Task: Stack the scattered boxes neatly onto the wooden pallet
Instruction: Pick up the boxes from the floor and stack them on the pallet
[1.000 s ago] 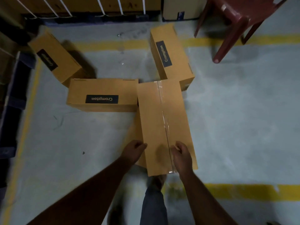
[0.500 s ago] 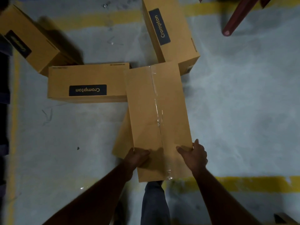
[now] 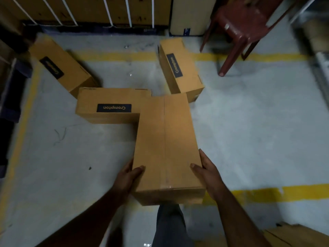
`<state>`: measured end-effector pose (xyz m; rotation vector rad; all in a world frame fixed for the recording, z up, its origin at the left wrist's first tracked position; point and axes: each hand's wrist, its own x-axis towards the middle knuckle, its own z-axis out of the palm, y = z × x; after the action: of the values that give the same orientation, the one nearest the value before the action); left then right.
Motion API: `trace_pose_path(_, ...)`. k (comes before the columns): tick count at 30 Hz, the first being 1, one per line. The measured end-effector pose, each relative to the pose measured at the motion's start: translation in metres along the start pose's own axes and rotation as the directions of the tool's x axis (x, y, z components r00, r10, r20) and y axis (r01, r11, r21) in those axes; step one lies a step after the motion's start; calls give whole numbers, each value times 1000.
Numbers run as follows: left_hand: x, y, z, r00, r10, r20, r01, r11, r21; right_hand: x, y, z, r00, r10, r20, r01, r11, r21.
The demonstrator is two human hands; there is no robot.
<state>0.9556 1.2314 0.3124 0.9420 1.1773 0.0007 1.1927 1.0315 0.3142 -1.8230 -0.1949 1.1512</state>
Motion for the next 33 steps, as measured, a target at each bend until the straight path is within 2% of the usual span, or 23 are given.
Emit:
trace_pose_path(2,-45,-8,-39,999,27,20,-28,1000,10,-49,-4,32,998,-45,33,41,993,108)
trace_pose_path(5,-115,-18,-94,999,-27,25,30,992,-120,-127,-5,82,999,-42,21,35,960,276)
trace_pose_path(8,-184,-35,-141,998,-52,-31,44,971,-235,-210,-6,131,998,-58,-22,62,956,287)
trace_pose_path(12,-263,-63,-182,997,-63,-36,52,969,-242,-304,0,178,999,-43,-13,45,952,302)
trace_pose_path(14,-291,-78,-194,997,-56,-49,42,969,-242,-340,5,188,999,-38,32,25,945,325)
trace_pose_path(18,-342,-113,-207,994,93,-56,-104,964,-243,-392,24,201,998,-49,32,39,966,257)
trace_pose_path(24,-420,-208,-211,964,253,-84,-263,955,-137,-467,101,201,993,-59,106,26,957,290)
trace_pose_path(28,-481,-293,-210,949,240,-206,-269,954,-130,-533,161,204,980,-144,139,102,957,272)
trace_pose_path(33,-580,-365,-208,951,215,-220,-254,953,-166,-619,212,204,965,-181,192,121,951,286)
